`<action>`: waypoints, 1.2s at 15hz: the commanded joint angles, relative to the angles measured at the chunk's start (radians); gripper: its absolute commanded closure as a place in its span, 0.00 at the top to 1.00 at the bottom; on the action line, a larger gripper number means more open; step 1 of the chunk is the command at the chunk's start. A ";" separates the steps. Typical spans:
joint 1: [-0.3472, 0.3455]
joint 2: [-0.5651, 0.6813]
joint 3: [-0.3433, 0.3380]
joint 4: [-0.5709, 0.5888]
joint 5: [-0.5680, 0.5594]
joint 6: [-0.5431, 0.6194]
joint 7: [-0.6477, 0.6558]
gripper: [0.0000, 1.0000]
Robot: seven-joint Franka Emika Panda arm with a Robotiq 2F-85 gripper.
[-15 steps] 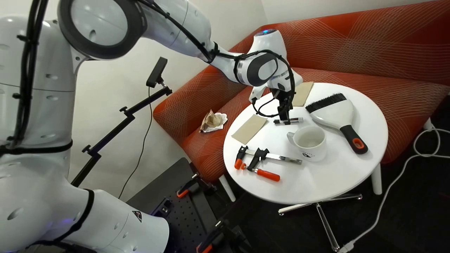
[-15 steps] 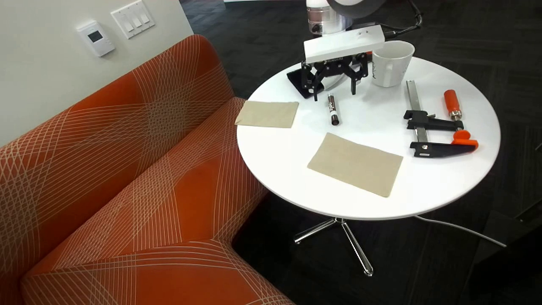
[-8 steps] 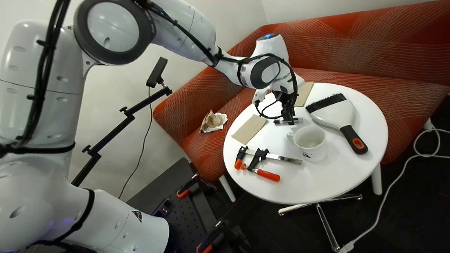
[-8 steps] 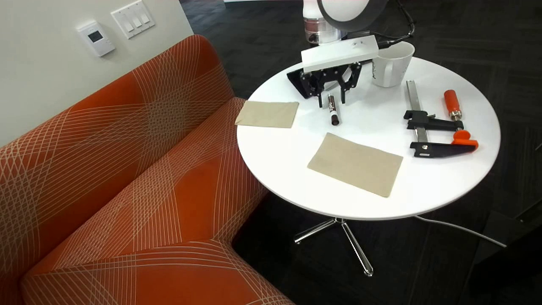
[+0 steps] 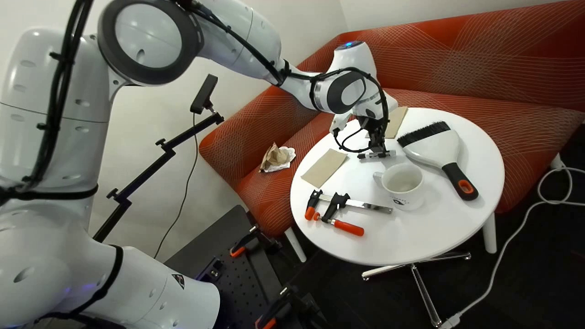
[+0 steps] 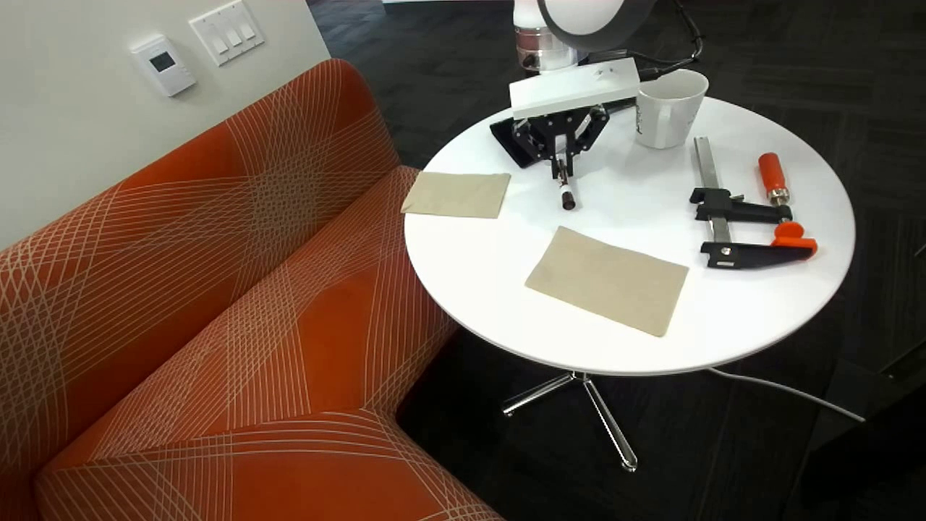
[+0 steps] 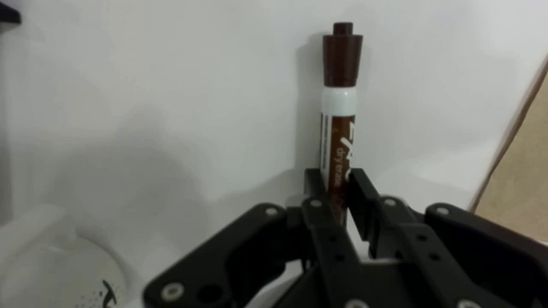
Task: Put the marker in the mug
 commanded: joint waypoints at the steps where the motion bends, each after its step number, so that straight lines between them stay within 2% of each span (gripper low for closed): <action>1: 0.050 -0.078 -0.059 -0.046 -0.004 -0.023 0.055 0.05; 8: 0.158 -0.259 -0.192 -0.179 -0.121 -0.003 0.204 0.05; 12: 0.220 -0.349 -0.279 -0.255 -0.276 0.003 0.369 0.05; 18: 0.242 -0.405 -0.360 -0.319 -0.577 0.039 0.641 0.05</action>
